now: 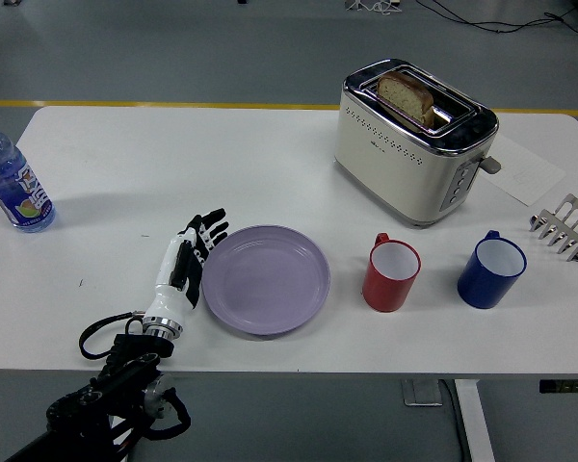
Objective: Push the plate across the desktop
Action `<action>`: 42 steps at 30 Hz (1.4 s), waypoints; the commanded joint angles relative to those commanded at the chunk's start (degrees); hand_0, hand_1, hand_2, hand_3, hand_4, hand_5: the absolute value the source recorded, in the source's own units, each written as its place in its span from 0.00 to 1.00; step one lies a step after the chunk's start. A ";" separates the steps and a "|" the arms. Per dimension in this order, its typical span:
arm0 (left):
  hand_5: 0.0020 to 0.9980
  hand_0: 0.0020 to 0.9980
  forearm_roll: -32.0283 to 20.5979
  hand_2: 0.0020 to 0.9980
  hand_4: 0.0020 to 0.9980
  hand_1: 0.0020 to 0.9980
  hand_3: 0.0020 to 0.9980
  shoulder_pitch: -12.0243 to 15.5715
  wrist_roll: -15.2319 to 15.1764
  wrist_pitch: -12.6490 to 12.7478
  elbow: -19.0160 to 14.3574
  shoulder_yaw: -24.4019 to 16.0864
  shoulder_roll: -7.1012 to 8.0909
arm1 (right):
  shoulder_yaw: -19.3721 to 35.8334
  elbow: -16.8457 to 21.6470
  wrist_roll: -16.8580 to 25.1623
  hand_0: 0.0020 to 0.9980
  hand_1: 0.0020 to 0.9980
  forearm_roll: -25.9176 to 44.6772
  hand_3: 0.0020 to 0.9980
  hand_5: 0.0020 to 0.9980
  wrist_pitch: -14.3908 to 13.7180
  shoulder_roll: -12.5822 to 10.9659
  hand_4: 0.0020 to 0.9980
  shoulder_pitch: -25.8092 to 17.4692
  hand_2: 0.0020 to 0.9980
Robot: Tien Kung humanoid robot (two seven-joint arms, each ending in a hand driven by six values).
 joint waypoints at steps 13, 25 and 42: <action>1.00 0.82 -0.94 0.87 0.44 0.84 0.74 -1.96 0.00 -0.50 -0.58 4.74 0.00 | -0.52 0.00 0.13 0.61 0.52 0.70 0.57 0.25 -0.07 -0.08 0.37 -0.06 0.59; 1.00 0.82 0.96 0.87 0.44 0.84 0.74 -1.55 0.00 0.67 -1.59 -0.46 0.00 | -0.46 0.00 0.24 0.61 0.52 0.77 0.58 0.25 -0.12 -0.14 0.36 0.03 0.59; 1.00 0.70 9.98 0.68 0.44 0.68 0.60 6.66 7.42 -3.02 -10.97 -31.03 4.54 | 0.59 0.00 0.35 0.61 0.52 -0.29 0.58 0.25 -0.14 -0.68 0.36 0.23 0.59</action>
